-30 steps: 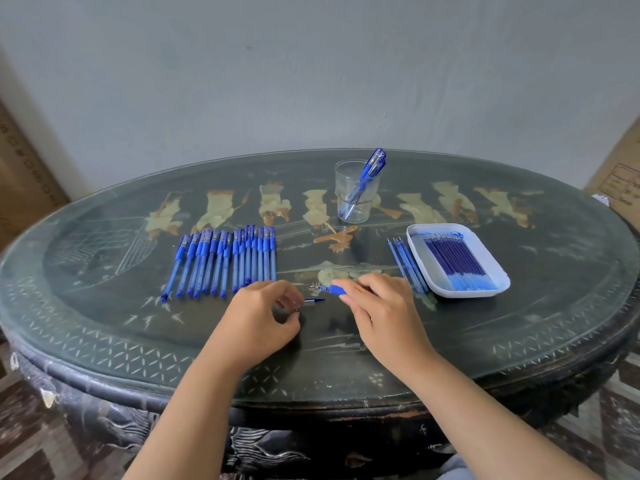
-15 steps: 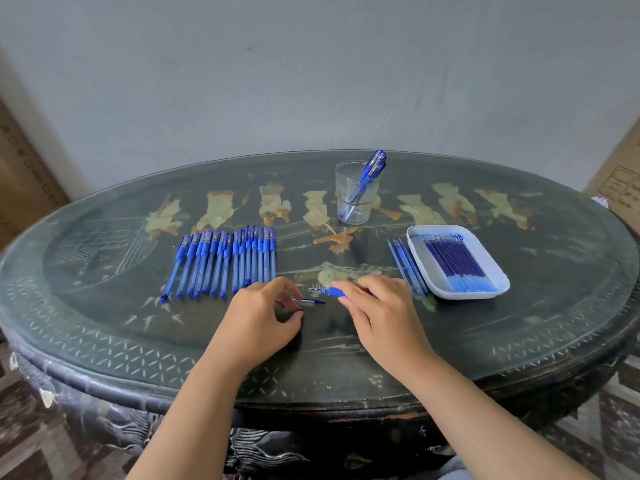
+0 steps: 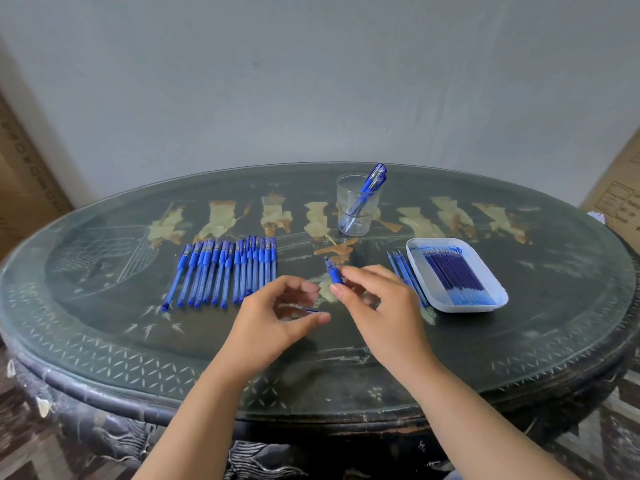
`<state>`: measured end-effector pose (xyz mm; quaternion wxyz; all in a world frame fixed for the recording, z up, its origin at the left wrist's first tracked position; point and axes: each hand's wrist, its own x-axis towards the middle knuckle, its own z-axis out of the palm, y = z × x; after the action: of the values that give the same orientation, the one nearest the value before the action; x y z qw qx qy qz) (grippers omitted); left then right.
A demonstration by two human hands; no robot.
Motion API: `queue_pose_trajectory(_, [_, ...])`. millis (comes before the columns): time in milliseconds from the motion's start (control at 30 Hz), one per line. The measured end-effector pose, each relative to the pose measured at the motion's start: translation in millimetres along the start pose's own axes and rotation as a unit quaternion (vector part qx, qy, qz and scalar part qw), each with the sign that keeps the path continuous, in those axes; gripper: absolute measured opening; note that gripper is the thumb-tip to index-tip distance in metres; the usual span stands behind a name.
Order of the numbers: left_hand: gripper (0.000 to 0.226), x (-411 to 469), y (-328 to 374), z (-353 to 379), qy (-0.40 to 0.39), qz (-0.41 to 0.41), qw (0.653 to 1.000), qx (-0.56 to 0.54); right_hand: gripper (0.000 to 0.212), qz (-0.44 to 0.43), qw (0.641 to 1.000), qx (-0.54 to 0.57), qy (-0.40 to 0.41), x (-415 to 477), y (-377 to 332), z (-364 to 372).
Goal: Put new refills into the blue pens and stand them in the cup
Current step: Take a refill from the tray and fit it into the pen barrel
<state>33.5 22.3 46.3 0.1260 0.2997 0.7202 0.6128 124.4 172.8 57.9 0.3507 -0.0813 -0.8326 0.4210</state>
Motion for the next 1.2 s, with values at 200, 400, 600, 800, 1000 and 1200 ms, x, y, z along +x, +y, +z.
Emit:
queue_pose_trajectory(200, [0.022, -1, 5, 6, -0.008, -0.021, 0.997, -0.075, 0.019, 0.118, 0.985, 0.112, -0.062, 2, -8, 1])
queue_pose_trajectory(400, [0.014, -2, 8, 4, -0.009, -0.018, 0.999, -0.049, 0.020, 0.182, 0.964, 0.181, -0.069, 5, -16, -1])
queue_pose_trajectory(600, [0.019, -3, 12, 1, -0.020, -0.013, 1.000, -0.015, 0.011, 0.231, 0.944, 0.232, -0.044, 15, -19, -9])
queue_pose_trajectory(800, [0.020, -4, 12, -2, -0.033, -0.017, 0.999, 0.020, 0.011, 0.243, 0.928, 0.281, -0.017, 21, -23, -16])
queue_pose_trajectory(1000, [0.022, -5, 13, -2, -0.034, -0.031, 0.997, 0.054, 0.009, 0.249, 0.915, 0.317, 0.007, 29, -25, -26])
queue_pose_trajectory(1200, [0.020, -6, 16, -3, -0.036, -0.031, 0.997, 0.064, 0.021, 0.228, 0.922, 0.312, 0.009, 31, -25, -25])
